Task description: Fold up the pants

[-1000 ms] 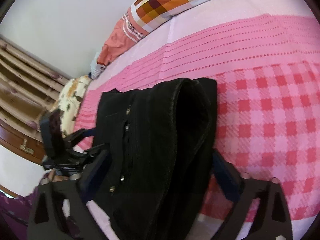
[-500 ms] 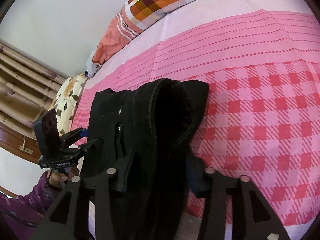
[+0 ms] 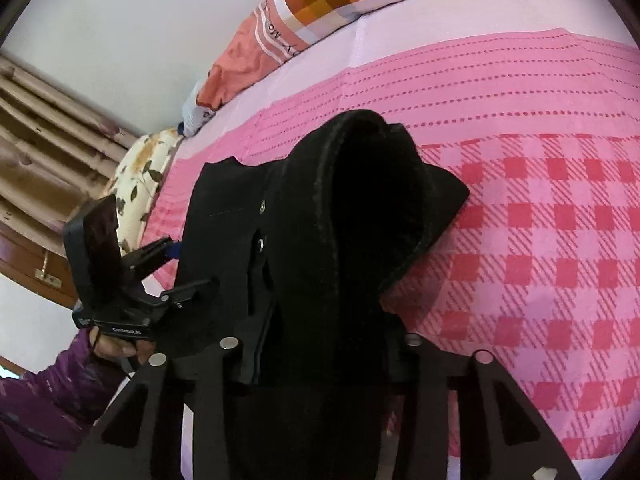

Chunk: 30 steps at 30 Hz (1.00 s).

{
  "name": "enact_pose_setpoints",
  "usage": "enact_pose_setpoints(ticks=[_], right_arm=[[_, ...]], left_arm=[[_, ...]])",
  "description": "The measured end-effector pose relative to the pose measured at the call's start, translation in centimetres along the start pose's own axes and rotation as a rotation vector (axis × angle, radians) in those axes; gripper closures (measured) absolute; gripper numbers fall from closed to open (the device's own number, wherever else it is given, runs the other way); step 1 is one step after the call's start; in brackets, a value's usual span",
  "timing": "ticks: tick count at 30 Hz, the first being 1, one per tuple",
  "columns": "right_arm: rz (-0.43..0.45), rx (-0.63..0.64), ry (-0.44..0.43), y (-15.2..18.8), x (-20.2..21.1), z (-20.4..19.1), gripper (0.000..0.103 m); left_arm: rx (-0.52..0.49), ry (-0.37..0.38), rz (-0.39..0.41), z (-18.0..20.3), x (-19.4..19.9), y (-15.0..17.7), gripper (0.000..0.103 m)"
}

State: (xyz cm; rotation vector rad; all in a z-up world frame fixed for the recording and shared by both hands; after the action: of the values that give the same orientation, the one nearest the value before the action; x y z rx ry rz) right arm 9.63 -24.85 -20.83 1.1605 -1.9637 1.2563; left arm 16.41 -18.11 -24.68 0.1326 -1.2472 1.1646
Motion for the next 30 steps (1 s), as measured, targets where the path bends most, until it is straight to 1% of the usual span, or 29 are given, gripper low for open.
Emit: enact_pose_setpoints(ticks=[1, 2, 3, 4, 5, 8, 11, 15, 20, 30], right_arm=[[0.003, -0.014, -0.009, 0.0, 0.1, -0.1, 0.067], [0.007, -0.038, -0.034, 0.0, 0.4, -0.2, 0.067], [0.020, -0.064, -0.075, -0.1, 0.8, -0.4, 0.069], [0.030, -0.083, -0.101, -0.2, 1.1, -0.5, 0.069], [0.036, -0.098, -0.114, -0.2, 1.4, -0.8, 0.069], [0.050, -0.130, -0.147, 0.0, 2.0, -1.3, 0.069], [0.067, -0.167, -0.187, 0.1, 2.8, -1.4, 0.069], [0.088, -0.193, -0.225, 0.4, 3.8, -2.0, 0.070], [0.103, -0.202, -0.260, 0.4, 4.4, -3.6, 0.070], [0.090, -0.198, -0.296, 0.1, 3.9, -7.6, 0.070]], left_arm=[[-0.008, -0.006, 0.007, 0.2, 0.2, 0.0, 0.029], [-0.017, -0.026, 0.019, 0.3, 0.7, -0.1, 0.043], [-0.018, -0.042, 0.030, 0.4, 1.1, -0.3, 0.051], [-0.015, -0.056, 0.041, 0.5, 1.5, -0.6, 0.062], [-0.006, -0.065, 0.052, 0.5, 1.9, -0.8, 0.068], [0.020, -0.076, 0.081, 0.7, 2.8, -1.1, 0.074], [0.026, -0.072, 0.115, 1.4, 3.9, -1.4, 0.078], [0.006, -0.086, 0.130, 2.1, 5.1, -1.8, 0.078], [0.012, -0.099, 0.149, 2.5, 6.8, -1.6, 0.078], [0.033, -0.132, 0.182, 1.8, 10.3, 0.0, 0.078]])
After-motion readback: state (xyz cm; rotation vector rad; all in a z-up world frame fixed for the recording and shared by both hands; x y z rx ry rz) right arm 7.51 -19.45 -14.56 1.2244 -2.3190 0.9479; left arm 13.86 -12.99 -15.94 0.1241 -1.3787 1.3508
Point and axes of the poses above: each gripper's, at about its wrist camera, not at the fingertips, and x roughly against the way its jaws point, z to its right, y to its underside, the point moved 10 cm from there along -x, roughly the way its jaws point, and after that the axes turned 13 degrees about y, right-handed, at the moved point
